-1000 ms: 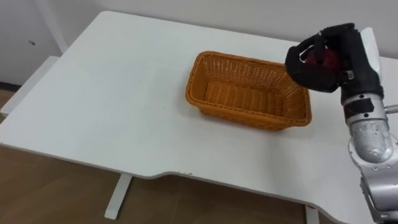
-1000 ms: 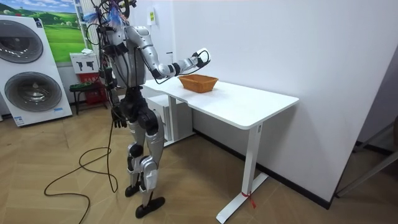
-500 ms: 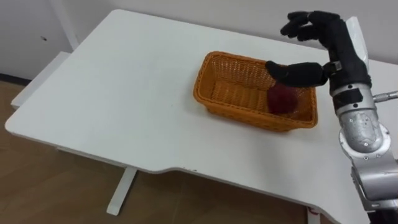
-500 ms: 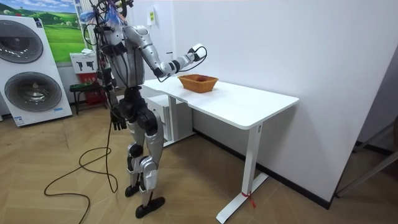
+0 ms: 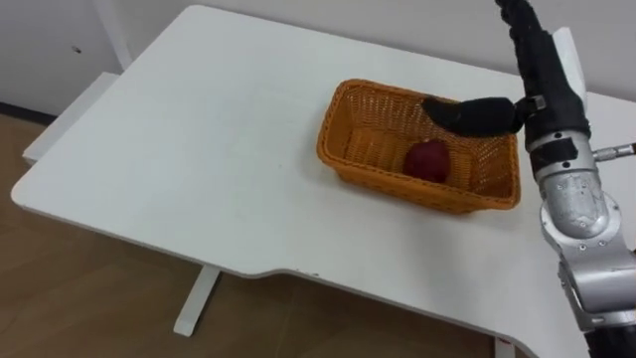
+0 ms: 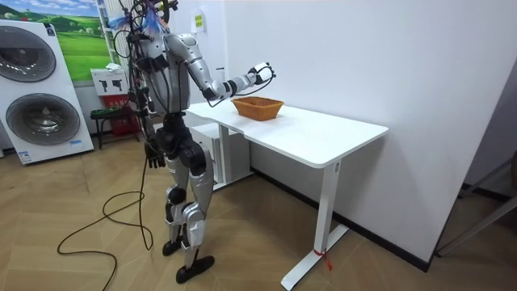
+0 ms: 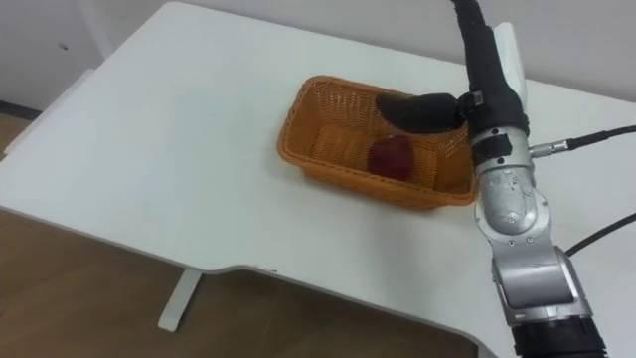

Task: Pick and place apple

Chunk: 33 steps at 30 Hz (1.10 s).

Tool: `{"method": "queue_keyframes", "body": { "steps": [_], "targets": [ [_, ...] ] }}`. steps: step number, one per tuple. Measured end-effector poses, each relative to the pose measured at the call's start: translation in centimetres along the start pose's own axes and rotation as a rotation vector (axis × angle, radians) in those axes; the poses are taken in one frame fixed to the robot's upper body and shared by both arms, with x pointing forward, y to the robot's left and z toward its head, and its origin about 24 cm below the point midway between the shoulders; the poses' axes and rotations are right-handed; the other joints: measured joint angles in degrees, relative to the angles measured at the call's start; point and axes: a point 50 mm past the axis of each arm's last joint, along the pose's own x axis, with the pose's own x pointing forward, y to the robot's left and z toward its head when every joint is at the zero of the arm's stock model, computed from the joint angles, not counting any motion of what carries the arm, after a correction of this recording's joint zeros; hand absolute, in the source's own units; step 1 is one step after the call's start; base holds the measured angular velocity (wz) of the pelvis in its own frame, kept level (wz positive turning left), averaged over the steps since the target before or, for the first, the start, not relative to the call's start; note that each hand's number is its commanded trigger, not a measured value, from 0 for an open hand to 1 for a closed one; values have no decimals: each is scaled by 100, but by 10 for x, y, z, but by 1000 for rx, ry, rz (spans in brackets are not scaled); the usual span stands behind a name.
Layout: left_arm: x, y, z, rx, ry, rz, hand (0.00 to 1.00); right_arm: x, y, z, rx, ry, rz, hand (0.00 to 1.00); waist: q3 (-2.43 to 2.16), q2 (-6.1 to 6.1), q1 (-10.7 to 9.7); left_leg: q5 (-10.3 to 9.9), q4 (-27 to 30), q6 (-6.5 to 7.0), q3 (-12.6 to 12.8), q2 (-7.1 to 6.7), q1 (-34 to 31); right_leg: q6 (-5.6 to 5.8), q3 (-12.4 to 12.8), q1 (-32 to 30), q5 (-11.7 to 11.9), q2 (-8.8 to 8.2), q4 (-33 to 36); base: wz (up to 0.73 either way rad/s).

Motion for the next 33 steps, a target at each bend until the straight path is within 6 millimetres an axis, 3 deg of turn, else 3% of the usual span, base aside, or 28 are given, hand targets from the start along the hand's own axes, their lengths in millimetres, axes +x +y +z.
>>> {"method": "queue_keyframes", "body": {
  "steps": [4,8,10,13,19,21,25,27,28,33],
  "targets": [
    [0,0,-3,0,7,5,0,-1,-1,-3,6,13,-7,0,-33,-12,-98,0,-5,0,8,-1,0,0,1,-1,0,-3,3,0],
    [-1,0,-8,-3,17,13,0,-2,-7,-5,16,22,-49,0,-119,-42,-259,1,-5,1,11,-1,45,0,-1,31,0,-6,1,0],
    [-2,0,-8,-5,15,19,0,-3,-16,-7,15,26,-114,0,-123,-47,-295,1,-5,2,11,-2,60,0,4,53,0,-6,2,0],
    [-2,2,-12,-20,23,27,0,-9,-41,-11,36,47,-266,0,-123,-43,-326,2,-9,4,68,4,90,0,14,54,0,-11,4,-5],
    [-6,7,-28,-82,62,69,0,-36,-102,-24,59,81,-681,0,-102,40,-704,0,-5,6,101,8,63,2,11,46,2,-15,15,-2],
    [-7,9,-33,-103,74,99,0,-53,-128,-36,84,138,-889,0,-93,85,-735,1,-25,6,186,28,94,2,98,37,2,-3,19,-16],
    [-9,10,-40,-108,90,126,0,-89,-148,-68,93,302,-1104,0,-95,98,-993,1,-87,5,238,38,104,2,152,18,3,5,19,-10],
    [-9,11,-41,-115,102,137,0,-117,-154,-97,154,469,-1246,0,-100,115,-1080,0,-99,6,253,42,108,3,176,11,2,9,18,-3],
    [-9,11,-40,-118,101,141,0,-127,-154,-104,153,518,-1272,0,-96,106,-1080,0,-102,5,265,45,108,2,192,3,2,11,19,-10],
    [-8,11,-36,-164,95,152,0,-217,-125,-171,227,1035,-1391,0,-87,156,-1172,-3,-100,5,302,56,97,0,222,-13,4,19,21,-2]
  ]
}}
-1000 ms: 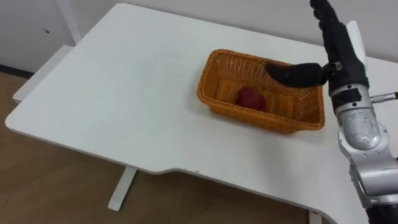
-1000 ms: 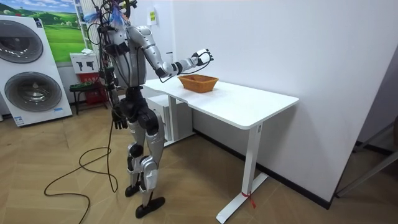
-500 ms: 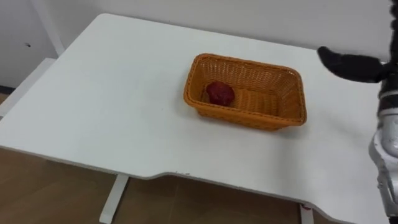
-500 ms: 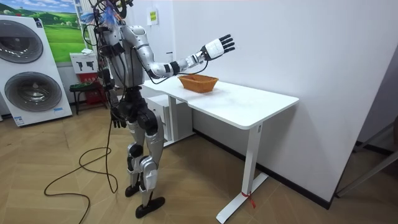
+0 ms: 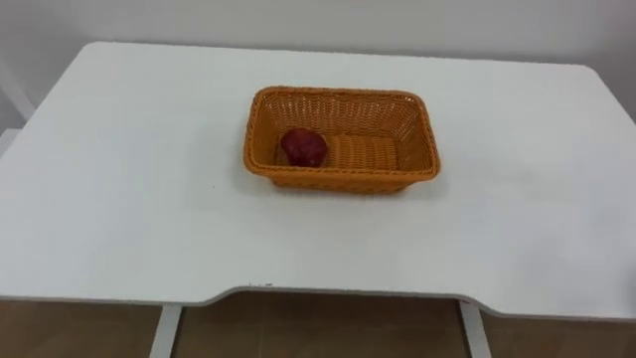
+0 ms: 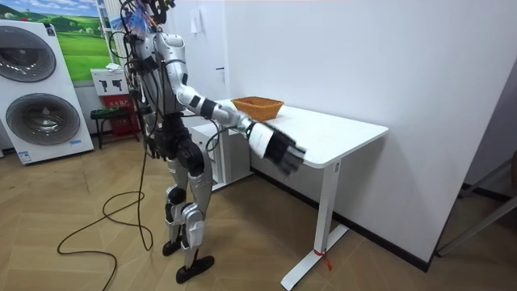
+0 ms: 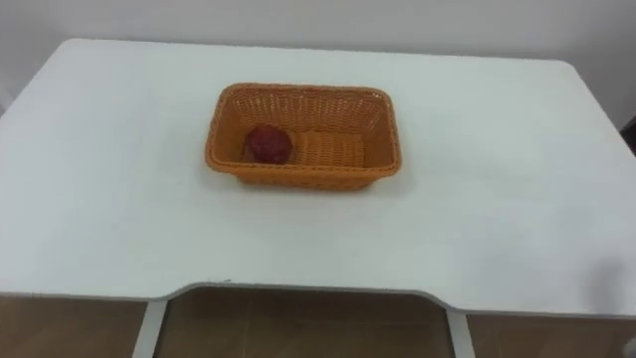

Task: Pick and place apple

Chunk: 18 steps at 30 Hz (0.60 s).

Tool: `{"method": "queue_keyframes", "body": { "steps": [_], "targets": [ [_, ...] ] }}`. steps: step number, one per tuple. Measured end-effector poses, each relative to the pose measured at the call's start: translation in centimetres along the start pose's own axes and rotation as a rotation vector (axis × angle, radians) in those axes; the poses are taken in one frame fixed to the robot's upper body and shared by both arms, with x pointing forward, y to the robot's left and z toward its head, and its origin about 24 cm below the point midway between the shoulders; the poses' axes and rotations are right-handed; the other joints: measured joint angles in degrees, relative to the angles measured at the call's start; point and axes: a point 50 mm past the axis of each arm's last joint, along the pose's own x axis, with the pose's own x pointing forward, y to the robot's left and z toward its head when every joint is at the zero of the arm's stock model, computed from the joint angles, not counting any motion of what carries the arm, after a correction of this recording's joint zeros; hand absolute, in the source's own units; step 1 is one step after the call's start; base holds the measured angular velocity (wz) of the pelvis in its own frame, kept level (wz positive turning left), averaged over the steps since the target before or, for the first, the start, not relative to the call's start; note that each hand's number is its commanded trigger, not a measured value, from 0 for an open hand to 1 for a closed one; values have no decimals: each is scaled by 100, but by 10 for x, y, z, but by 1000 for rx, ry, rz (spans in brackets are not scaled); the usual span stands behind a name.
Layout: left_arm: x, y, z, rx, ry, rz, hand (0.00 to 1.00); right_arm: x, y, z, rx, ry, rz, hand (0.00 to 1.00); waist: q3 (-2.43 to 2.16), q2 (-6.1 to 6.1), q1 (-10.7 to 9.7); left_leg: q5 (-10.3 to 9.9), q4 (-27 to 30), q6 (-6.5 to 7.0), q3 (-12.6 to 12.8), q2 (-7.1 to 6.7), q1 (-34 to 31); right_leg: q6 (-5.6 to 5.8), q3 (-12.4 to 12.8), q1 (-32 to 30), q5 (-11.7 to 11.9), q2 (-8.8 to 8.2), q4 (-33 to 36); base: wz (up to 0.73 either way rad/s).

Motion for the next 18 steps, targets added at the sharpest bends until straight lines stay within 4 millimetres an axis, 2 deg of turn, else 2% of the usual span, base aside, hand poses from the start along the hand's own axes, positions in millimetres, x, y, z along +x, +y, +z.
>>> {"method": "queue_keyframes", "body": {
  "steps": [1,3,4,6,11,14,18],
  "targets": [
    [0,0,0,-2,1,1,0,2,-7,-12,-14,51,-23,0,-8,10,1,0,1,0,0,1,2,0,8,2,0,2,0,0],
    [0,0,-1,-4,6,1,0,-2,-29,-55,-53,239,-87,0,-2,44,4,-1,3,-4,0,13,5,-3,46,3,-2,18,5,0],
    [-1,-1,-2,-12,10,-1,0,-4,-33,-64,-65,276,-97,0,0,53,3,-3,5,-8,0,15,5,-4,64,2,-1,23,3,-4],
    [-1,-4,-1,-17,14,-10,0,-12,-48,-94,-120,401,-124,0,-4,61,11,-6,20,-12,3,17,5,-11,73,-1,3,27,4,-3],
    [-1,-7,0,-21,13,-16,0,-30,-60,-130,-222,528,-64,0,5,62,56,-16,35,-8,93,29,49,-13,170,-2,4,37,2,-9],
    [-1,-8,-1,-18,17,-22,0,-44,-68,-153,-312,604,33,0,3,49,50,-17,13,-8,93,27,73,-12,220,13,4,40,-16,-3],
    [-2,-12,-2,-24,25,-47,0,-63,-77,-177,-407,716,211,0,-1,67,173,-44,25,-17,111,31,117,-15,213,16,-1,44,-41,-3]
  ]
}}
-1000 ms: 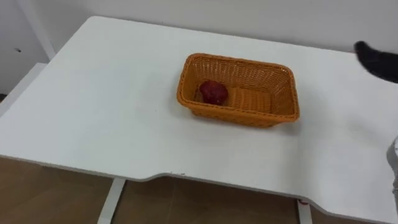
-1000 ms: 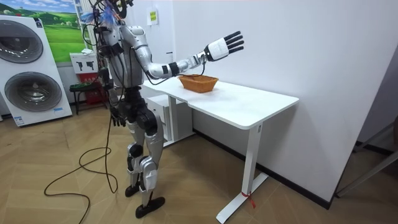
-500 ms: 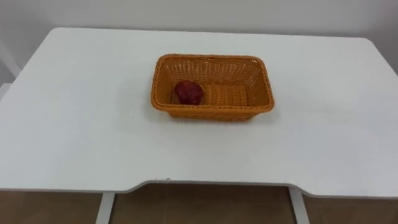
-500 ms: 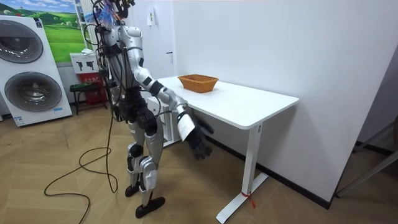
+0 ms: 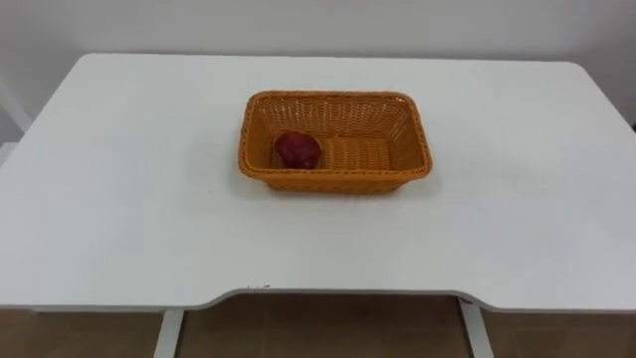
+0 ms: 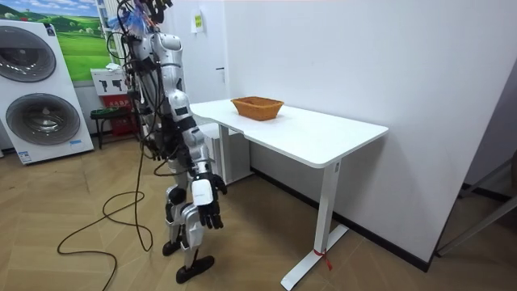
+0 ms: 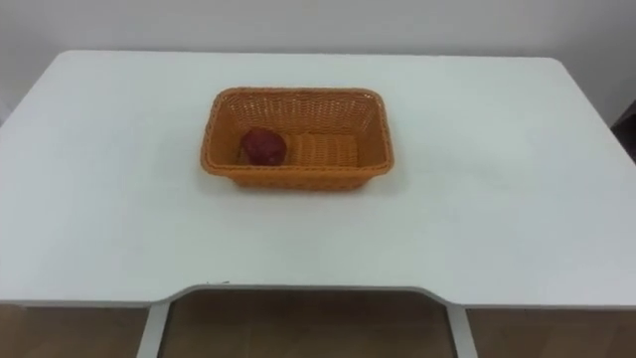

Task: Pick and place apple

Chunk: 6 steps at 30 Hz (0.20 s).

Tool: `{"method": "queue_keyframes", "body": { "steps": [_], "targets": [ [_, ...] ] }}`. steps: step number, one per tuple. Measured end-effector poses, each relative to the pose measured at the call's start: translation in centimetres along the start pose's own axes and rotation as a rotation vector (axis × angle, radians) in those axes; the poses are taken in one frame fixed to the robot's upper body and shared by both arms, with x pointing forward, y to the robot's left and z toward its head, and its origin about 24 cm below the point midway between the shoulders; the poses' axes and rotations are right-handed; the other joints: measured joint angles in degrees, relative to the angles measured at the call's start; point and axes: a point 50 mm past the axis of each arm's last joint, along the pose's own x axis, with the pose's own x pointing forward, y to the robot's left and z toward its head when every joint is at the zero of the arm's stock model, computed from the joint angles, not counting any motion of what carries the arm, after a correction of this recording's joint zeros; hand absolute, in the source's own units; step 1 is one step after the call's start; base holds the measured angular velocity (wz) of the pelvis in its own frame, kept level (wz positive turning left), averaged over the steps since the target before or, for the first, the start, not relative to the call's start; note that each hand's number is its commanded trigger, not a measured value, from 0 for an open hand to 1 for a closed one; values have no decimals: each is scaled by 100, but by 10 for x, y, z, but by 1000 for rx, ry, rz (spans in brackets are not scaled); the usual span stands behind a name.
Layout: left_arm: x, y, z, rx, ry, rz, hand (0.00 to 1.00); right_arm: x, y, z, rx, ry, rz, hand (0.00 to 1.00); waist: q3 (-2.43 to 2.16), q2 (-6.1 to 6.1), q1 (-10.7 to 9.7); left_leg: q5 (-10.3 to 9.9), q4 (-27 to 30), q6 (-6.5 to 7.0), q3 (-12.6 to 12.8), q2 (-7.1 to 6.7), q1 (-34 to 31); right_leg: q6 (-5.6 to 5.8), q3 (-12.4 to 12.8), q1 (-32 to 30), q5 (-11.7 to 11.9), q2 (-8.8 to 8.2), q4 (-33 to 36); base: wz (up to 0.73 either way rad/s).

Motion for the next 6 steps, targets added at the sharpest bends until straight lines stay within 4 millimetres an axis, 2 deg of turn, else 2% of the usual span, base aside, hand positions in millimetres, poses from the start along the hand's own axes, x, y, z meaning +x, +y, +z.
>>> {"method": "queue_keyframes", "body": {
  "steps": [2,6],
  "targets": [
    [0,-3,1,-4,5,-7,0,0,0,-10,-130,10,60,0,-15,37,8,-10,26,2,6,1,4,0,7,3,0,-1,0,-2],
    [-1,-13,2,28,7,-36,0,-2,9,-16,-374,-5,182,0,3,99,125,-20,-25,2,75,14,90,1,76,41,1,8,24,-9]
  ]
}}
